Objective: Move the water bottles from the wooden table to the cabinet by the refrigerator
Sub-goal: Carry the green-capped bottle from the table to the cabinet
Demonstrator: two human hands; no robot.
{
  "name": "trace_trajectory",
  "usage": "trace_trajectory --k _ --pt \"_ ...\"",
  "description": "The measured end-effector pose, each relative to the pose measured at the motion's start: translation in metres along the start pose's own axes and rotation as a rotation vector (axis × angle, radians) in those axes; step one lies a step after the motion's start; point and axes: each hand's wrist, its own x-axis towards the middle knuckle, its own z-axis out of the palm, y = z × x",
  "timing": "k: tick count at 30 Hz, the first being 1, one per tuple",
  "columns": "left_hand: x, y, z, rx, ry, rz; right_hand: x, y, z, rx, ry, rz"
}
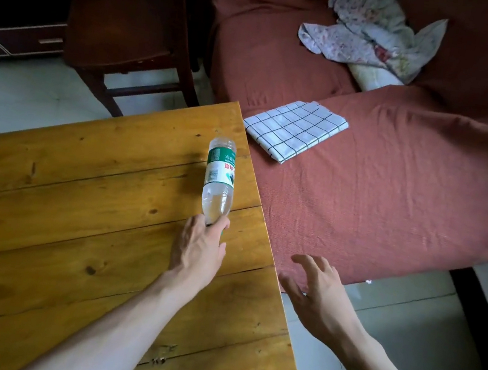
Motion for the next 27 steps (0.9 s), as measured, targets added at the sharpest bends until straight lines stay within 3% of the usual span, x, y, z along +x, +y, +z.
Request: trace_trajectory --k 10,22,27 --pt "-0.041 -0.015 -0.091 0.107 0.161 0.083 -0.014 -0.046 -0.036 -0.021 0.041 -0.083" --pt "-0.062 -0.009 -0.11 0.213 0.072 0.194 -0.024 -0.063 -0.046 -0.042 0.057 -0.109" --pt "-0.065 -0.006 -0.105 0.112 0.04 0.133 -0.028 -0.055 -0.04 -0.045 0.035 -0.085"
